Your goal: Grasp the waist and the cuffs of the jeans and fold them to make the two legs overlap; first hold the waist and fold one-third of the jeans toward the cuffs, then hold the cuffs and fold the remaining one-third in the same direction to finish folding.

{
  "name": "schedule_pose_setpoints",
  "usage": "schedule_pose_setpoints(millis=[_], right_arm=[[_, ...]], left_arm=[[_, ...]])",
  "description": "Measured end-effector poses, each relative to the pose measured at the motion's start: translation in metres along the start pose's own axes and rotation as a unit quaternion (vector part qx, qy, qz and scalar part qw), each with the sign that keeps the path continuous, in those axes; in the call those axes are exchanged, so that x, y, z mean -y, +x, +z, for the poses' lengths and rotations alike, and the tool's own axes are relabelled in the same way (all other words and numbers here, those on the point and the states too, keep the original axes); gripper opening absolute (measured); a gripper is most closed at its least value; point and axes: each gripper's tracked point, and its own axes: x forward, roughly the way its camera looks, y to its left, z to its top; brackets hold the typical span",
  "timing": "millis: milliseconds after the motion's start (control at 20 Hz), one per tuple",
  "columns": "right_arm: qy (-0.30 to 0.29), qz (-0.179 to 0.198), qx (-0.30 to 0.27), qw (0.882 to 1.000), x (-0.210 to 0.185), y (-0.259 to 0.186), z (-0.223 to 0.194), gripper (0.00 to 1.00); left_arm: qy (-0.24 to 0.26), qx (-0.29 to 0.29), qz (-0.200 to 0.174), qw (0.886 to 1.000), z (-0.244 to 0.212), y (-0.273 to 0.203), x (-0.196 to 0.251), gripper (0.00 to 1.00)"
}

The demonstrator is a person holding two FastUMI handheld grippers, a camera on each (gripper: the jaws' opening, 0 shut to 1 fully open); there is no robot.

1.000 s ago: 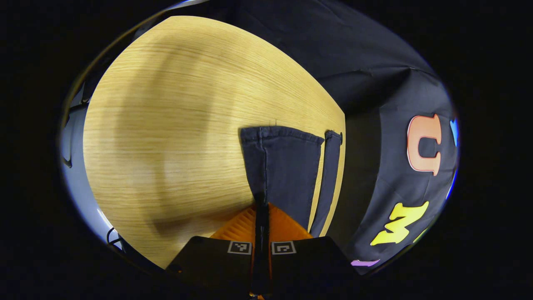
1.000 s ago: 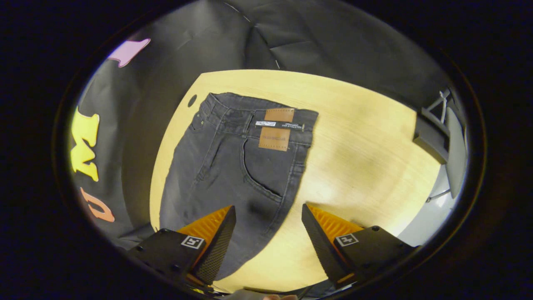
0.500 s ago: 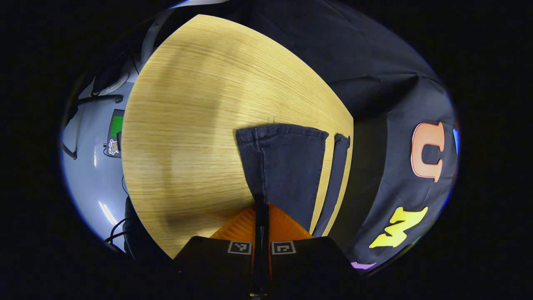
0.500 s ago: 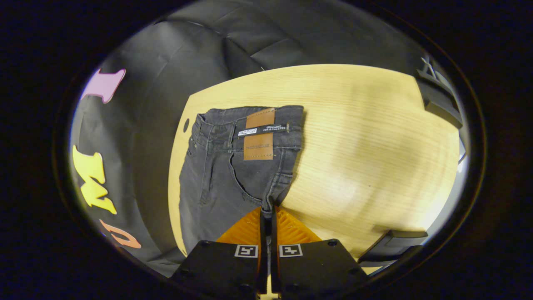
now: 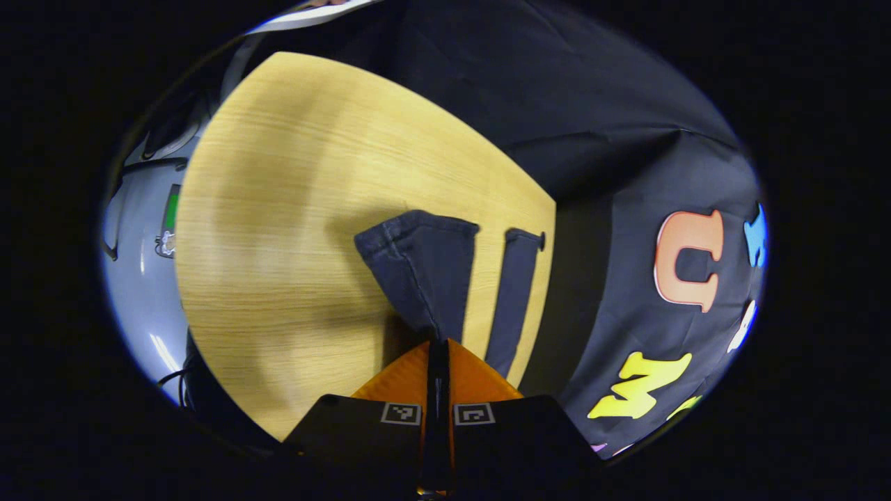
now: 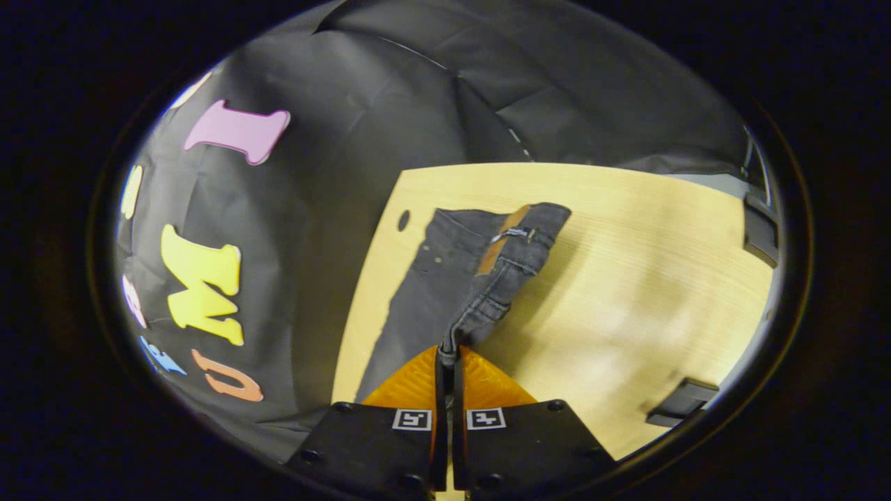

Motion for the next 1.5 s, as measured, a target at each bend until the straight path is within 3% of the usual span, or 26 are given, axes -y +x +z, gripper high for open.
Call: schedule_pose_setpoints(millis=[250,600,650,700,850,900,1050,1100,1150,1200,1300,1350,1500], right_arm=[[-0.025,0.033,0.004,0.999,-0.065,0.052,0.022,0.04],[-0.062,0.023,0.023,0.998,-0.103,0.147,0.046,0.0],[-0.069,0.02,0.027,0.997,-0.104,0.157,0.05,0.04],[-0.073,0.017,0.03,0.997,-0.107,0.169,0.053,0.0],[-0.083,0.002,0.029,0.996,-0.104,0.208,0.054,0.04],[-0.085,-0.009,0.031,0.996,-0.098,0.218,0.055,0.0],[-0.086,-0.027,0.037,0.995,-0.091,0.235,0.054,0.04],[-0.09,-0.032,0.039,0.995,-0.088,0.239,0.052,0.0],[-0.096,-0.042,0.033,0.994,-0.085,0.244,0.049,0.05],[-0.106,-0.036,0.029,0.993,-0.087,0.248,0.044,0.05],[-0.161,-0.049,0.037,0.985,-0.091,0.244,0.041,0.62],[-0.187,-0.053,0.044,0.98,-0.093,0.248,0.04,0.91],[-0.224,-0.035,0.049,0.973,-0.115,0.24,0.032,0.98]], left_arm=[[0.041,-0.01,-0.044,0.998,0.011,0.061,0.092,0.04],[0.116,-0.003,-0.034,0.993,0.014,0.178,0.157,0.03],[0.128,-0.002,-0.033,0.991,0.014,0.193,0.163,0.03],[0.141,-0.002,-0.028,0.99,0.013,0.208,0.167,0.03],[0.163,0.001,-0.013,0.986,0.016,0.256,0.171,0.03],[0.163,0.005,-0.007,0.987,0.018,0.266,0.171,0.03],[0.181,0.01,0.014,0.983,0.016,0.291,0.165,0.03],[0.196,0.01,0.011,0.98,0.016,0.295,0.166,0.03],[0.215,0.018,0.013,0.976,0.019,0.293,0.166,0.05],[0.244,0.025,0.011,0.969,0.02,0.298,0.17,0.37],[0.312,0.05,0.021,0.949,0.028,0.292,0.165,1.0],[0.337,0.055,0.018,0.94,0.03,0.294,0.168,0.99],[0.37,0.061,0.009,0.927,0.027,0.289,0.179,0.99]])
